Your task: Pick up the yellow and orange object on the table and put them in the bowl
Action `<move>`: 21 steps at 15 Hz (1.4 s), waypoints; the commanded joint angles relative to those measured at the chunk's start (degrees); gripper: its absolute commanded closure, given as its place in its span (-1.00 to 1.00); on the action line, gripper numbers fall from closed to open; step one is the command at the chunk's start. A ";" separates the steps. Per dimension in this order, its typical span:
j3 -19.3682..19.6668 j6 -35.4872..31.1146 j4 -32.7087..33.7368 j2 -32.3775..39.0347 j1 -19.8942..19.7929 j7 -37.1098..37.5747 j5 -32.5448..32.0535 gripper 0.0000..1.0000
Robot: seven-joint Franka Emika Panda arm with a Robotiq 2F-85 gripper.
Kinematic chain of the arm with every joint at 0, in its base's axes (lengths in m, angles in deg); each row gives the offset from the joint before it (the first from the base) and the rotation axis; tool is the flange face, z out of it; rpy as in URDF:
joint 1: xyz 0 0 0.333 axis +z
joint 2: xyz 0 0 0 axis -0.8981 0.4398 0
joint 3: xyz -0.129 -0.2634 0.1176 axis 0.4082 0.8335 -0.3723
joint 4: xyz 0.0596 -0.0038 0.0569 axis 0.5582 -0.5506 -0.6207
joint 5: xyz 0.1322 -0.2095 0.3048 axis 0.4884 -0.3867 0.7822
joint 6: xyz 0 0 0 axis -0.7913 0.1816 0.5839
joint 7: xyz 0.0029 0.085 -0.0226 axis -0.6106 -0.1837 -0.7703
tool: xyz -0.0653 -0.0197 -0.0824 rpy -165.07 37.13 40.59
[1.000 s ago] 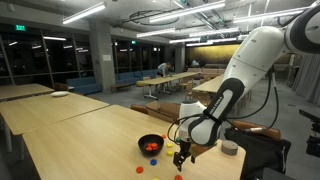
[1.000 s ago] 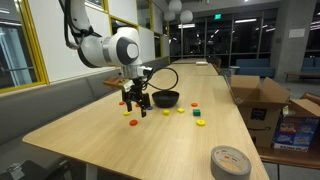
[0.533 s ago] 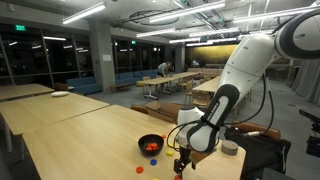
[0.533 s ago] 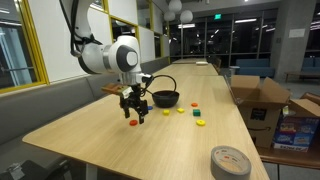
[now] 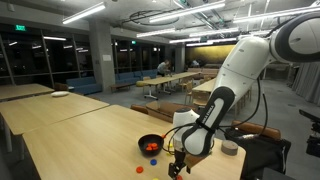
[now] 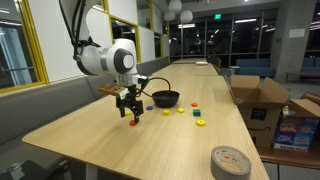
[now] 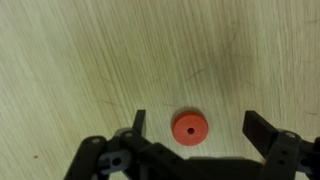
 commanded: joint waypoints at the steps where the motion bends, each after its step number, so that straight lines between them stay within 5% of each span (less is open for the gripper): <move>1: -0.23 0.12 2.40 2.04 0.14 -1.61 1.35 -1.00; 21: 1.53 -4.42 3.40 5.37 -0.30 -1.89 1.72 -1.00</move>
